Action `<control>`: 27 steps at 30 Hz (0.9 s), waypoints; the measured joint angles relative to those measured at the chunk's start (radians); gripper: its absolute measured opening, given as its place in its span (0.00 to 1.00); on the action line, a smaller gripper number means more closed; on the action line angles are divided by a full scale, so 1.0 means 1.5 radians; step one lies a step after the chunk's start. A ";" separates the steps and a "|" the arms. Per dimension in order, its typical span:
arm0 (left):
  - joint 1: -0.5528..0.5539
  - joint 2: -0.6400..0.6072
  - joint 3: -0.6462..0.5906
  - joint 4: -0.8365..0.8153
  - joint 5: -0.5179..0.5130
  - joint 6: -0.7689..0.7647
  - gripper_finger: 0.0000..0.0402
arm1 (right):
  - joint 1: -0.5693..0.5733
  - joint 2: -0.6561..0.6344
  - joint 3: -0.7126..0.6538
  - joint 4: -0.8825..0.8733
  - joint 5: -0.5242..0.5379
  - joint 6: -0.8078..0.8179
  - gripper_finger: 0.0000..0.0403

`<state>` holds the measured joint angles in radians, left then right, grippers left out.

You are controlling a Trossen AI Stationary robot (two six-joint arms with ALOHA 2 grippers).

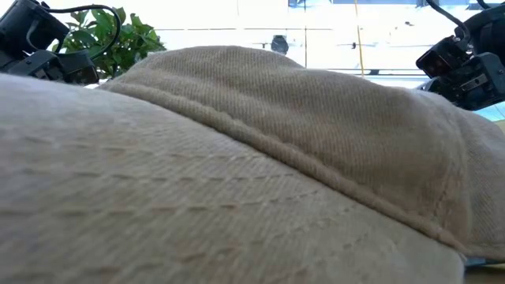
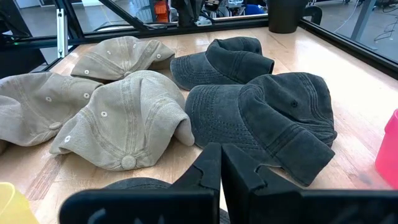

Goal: Pick & Place hat

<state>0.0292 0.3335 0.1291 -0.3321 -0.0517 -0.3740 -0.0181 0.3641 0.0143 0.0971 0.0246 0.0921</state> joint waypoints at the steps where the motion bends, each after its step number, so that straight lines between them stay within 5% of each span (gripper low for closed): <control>1: 0.000 0.000 0.000 0.000 0.000 0.000 0.13 | 0.000 0.000 0.000 0.000 0.000 0.000 0.00; 27: 0.000 0.000 0.000 0.054 -0.001 0.017 0.13 | 0.000 0.000 0.000 0.004 0.000 0.000 0.00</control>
<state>0.0292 0.3332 0.1291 -0.2514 -0.0536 -0.3485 -0.0177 0.3641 0.0143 0.1032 0.0246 0.0919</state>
